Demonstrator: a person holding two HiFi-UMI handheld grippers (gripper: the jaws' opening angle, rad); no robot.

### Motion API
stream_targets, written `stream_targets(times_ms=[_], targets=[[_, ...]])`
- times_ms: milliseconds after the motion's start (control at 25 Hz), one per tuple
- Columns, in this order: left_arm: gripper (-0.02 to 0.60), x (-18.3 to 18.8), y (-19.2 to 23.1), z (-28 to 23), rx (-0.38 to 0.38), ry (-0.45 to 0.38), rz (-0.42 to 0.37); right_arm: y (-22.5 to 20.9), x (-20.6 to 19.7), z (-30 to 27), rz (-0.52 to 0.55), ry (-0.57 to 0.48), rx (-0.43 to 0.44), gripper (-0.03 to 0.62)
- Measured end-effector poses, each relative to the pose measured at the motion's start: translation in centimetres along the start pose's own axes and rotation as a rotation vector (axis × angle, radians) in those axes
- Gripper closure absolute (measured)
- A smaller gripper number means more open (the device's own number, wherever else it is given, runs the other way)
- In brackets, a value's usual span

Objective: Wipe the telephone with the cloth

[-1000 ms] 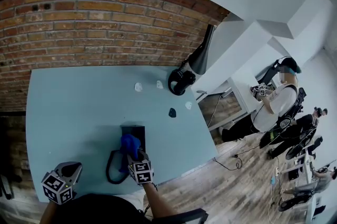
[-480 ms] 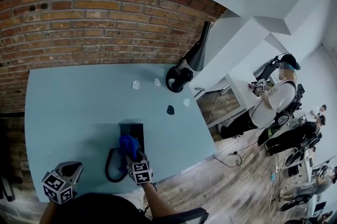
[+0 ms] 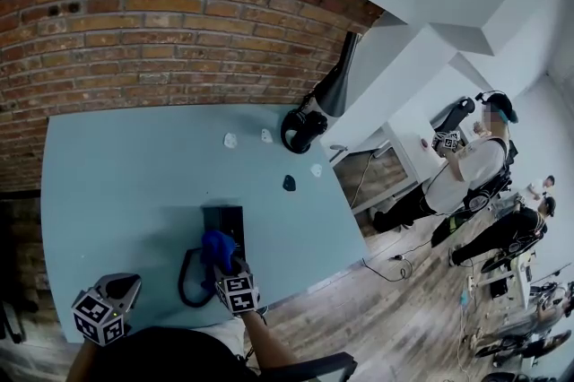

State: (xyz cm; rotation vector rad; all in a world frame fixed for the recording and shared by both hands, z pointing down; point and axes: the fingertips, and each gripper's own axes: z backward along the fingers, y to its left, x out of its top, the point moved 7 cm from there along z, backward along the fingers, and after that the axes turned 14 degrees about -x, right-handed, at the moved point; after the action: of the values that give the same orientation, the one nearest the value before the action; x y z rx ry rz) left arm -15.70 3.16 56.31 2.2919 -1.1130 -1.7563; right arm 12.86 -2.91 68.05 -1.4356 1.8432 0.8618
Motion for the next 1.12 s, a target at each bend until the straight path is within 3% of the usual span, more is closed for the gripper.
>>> stream_targets(times_ms=[880,1120], targets=[[0.58,-0.3,-0.2,-0.7,-0.036,0.022,0.009,0.4,-1.6,1.1,-0.002,0.04,-0.011,0.464],[0.58,-1.1,0.4,0.6,-0.023,0.027,0.034,2.4,-1.6,1.0,-0.004,0.062,0.018,0.464]])
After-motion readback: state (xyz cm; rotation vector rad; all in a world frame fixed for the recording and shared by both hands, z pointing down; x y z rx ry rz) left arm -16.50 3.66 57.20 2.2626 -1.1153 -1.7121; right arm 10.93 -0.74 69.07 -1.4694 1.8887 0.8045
